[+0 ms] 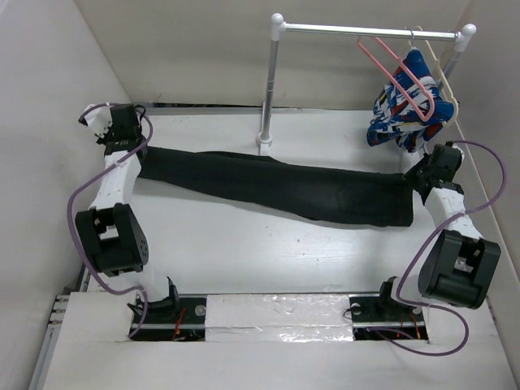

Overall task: Place the trousers on the hanger
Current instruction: Fold the trousers at the center of the board.

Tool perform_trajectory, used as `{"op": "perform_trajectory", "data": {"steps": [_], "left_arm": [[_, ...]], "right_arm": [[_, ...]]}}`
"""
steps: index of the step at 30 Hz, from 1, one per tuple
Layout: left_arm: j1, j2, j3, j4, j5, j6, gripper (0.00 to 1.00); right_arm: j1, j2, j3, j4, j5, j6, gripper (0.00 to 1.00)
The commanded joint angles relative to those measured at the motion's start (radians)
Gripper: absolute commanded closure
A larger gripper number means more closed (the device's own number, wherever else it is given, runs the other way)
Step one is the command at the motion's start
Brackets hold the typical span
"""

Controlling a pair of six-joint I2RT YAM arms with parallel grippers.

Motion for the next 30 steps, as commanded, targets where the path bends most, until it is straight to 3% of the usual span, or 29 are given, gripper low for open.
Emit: {"op": "perform_trajectory", "data": {"steps": [1, 8, 13, 16, 18, 19, 20, 21, 23, 24, 25, 27, 30], "left_arm": [[0.008, 0.047, 0.093, 0.038, -0.113, 0.060, 1.00], [-0.037, 0.157, 0.193, 0.078, -0.128, 0.104, 1.00], [-0.103, 0.344, 0.361, 0.075, -0.145, 0.169, 1.00], [-0.137, 0.467, 0.461, 0.064, -0.183, 0.232, 0.96], [-0.147, 0.546, 0.550, 0.023, -0.179, 0.259, 0.80], [-0.147, 0.567, 0.575, 0.006, -0.174, 0.273, 0.74], [-0.147, 0.582, 0.594, -0.014, -0.164, 0.282, 0.59], [-0.147, 0.600, 0.613, -0.022, -0.135, 0.293, 0.52], [-0.147, 0.590, 0.593, -0.039, -0.128, 0.287, 0.41], [-0.147, 0.576, 0.576, -0.037, -0.121, 0.279, 0.39], [-0.147, 0.561, 0.558, -0.036, -0.113, 0.275, 0.37], [-0.147, 0.501, 0.491, -0.021, -0.099, 0.259, 0.36], [-0.147, 0.400, 0.397, -0.034, -0.066, 0.203, 0.37]], "right_arm": [[-0.031, 0.018, 0.083, 0.114, 0.044, -0.009, 1.00], [-0.013, 0.093, 0.138, 0.123, 0.073, -0.014, 1.00], [0.000, 0.194, 0.192, 0.124, 0.084, -0.012, 0.97], [0.012, 0.246, 0.232, 0.094, 0.072, -0.011, 0.91], [0.012, 0.259, 0.241, 0.097, 0.047, -0.006, 0.86], [0.012, 0.259, 0.239, 0.100, 0.039, -0.005, 0.82], [0.012, 0.256, 0.235, 0.118, 0.027, 0.001, 0.77], [0.001, 0.253, 0.232, 0.126, -0.006, 0.003, 0.68], [0.001, 0.236, 0.224, 0.132, -0.075, 0.007, 0.37], [0.001, 0.222, 0.218, 0.135, -0.092, 0.009, 0.37], [0.001, 0.205, 0.204, 0.146, -0.105, 0.011, 0.24], [0.001, 0.138, 0.138, 0.176, -0.135, 0.017, 0.17], [0.013, 0.022, 0.011, 0.256, -0.172, 0.027, 0.15]]}}
